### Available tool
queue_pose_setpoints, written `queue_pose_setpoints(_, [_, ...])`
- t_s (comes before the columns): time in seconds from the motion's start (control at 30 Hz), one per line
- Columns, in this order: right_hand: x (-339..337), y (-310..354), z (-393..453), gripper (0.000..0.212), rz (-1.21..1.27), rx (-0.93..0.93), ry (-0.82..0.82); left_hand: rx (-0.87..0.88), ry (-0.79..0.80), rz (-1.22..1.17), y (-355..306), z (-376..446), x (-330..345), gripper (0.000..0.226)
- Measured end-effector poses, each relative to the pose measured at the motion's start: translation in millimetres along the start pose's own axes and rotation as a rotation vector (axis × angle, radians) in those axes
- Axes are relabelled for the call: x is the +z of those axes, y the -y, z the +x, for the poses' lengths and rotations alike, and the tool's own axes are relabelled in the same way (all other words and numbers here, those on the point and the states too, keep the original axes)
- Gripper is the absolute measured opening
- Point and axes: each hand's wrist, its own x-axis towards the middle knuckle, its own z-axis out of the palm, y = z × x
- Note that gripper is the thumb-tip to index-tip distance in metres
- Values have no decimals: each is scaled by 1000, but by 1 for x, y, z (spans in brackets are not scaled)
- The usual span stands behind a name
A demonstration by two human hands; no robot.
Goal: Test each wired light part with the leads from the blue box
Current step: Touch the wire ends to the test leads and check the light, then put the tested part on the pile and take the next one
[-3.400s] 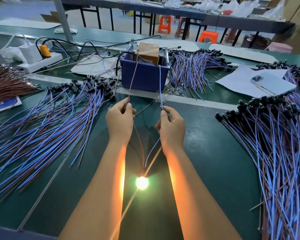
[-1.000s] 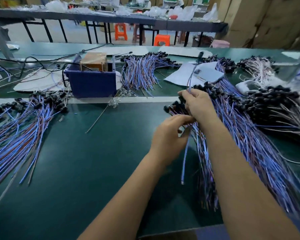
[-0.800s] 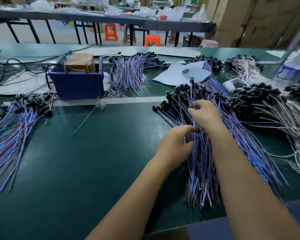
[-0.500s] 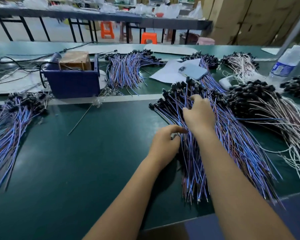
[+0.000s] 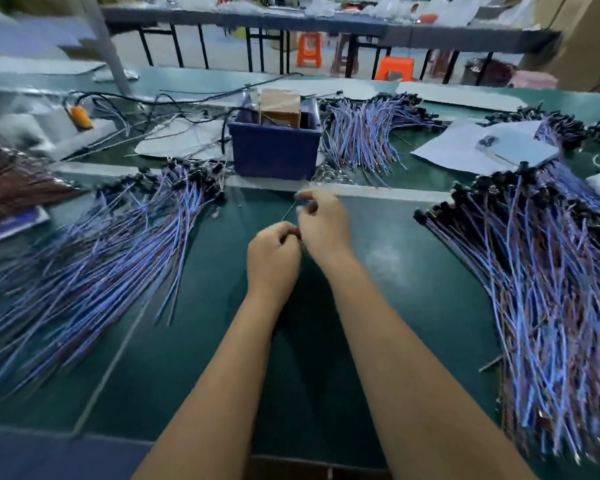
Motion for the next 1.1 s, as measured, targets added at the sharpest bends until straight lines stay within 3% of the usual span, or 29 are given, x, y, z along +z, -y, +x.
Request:
queue_pose_setpoints(0.17, [30, -16, -15, 23, 6, -54, 150, 8, -253, 286, 23, 27, -50, 27])
queue_pose_setpoints(0.23, [28, -22, -15, 22, 67, -57, 117, -84, -331, 515, 34, 41, -64, 33])
queue_pose_setpoints(0.3, [26, -23, -14, 20, 100, -53, 111, -232, -306, 623, 41, 52, -73, 43])
queue_pose_setpoints(0.47, [25, -25, -15, 18, 159, -36, 142, -384, -347, 659, 50, 70, -77, 46])
queue_pose_setpoints(0.63, [24, -27, -15, 18, 193, -30, 147, -411, -415, 678, 56, 77, -77, 30])
queue_pose_setpoints(0.8, [23, -27, -16, 19, 227, -31, 160, -301, -575, 572, 57, 72, -78, 20])
queue_pose_setpoints(0.9, [24, -28, -15, 19, 270, -7, 163, -26, -655, 487, 52, 64, -75, 18])
queue_pose_setpoints(1.0, [24, -25, -12, 23, 375, 28, 180, 324, -486, 295, 34, 55, -56, 15])
queue_pose_setpoints(1.1, [19, -21, -11, 24, 586, 90, 244, 451, -291, 67, 11, 44, -30, 14])
